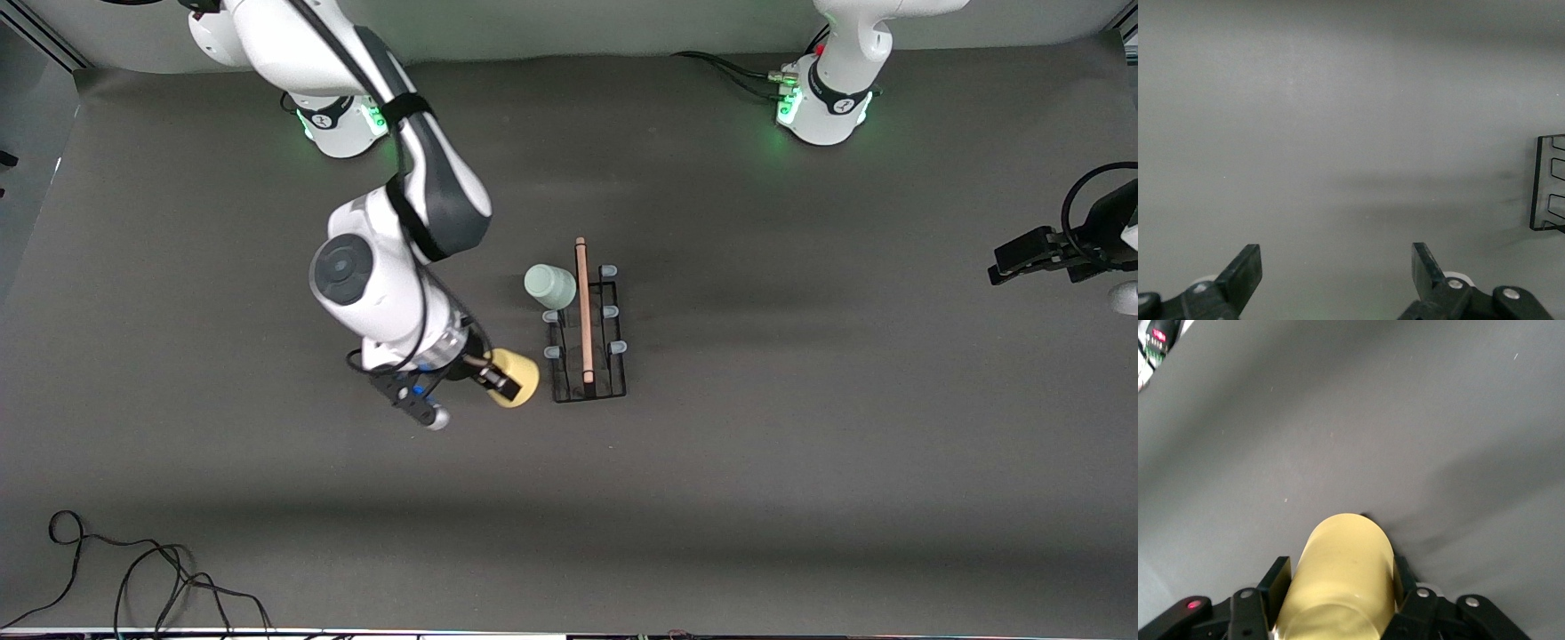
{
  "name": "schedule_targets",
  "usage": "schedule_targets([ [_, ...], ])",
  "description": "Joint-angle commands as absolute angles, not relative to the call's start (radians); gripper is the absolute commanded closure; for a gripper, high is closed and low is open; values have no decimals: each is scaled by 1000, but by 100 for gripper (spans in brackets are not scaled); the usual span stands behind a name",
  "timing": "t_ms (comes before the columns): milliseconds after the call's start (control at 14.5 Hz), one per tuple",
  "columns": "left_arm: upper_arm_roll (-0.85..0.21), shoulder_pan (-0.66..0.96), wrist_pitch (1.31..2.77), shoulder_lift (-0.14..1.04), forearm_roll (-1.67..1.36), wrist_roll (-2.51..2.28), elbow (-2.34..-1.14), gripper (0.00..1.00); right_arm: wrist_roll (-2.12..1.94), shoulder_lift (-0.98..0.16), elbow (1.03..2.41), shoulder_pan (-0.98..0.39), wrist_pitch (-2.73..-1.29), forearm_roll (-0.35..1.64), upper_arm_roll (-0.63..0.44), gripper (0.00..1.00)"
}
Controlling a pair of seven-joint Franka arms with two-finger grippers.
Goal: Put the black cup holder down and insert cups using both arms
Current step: 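Carry the yellow cup with the right gripper onto a rack peg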
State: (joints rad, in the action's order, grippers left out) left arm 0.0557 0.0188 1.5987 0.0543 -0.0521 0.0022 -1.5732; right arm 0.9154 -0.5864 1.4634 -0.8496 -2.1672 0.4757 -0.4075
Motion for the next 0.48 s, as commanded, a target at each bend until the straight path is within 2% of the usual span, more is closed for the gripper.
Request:
schedule_targets([
  [0,58,17,1598,41,-63,18,-1580,0,978,-624,1437,-891,-2204,486,-417,82],
  [414,57,17,1598,41,-63,18,-1580,0,986,-666,1450,-931,-2235,474,-417,82],
])
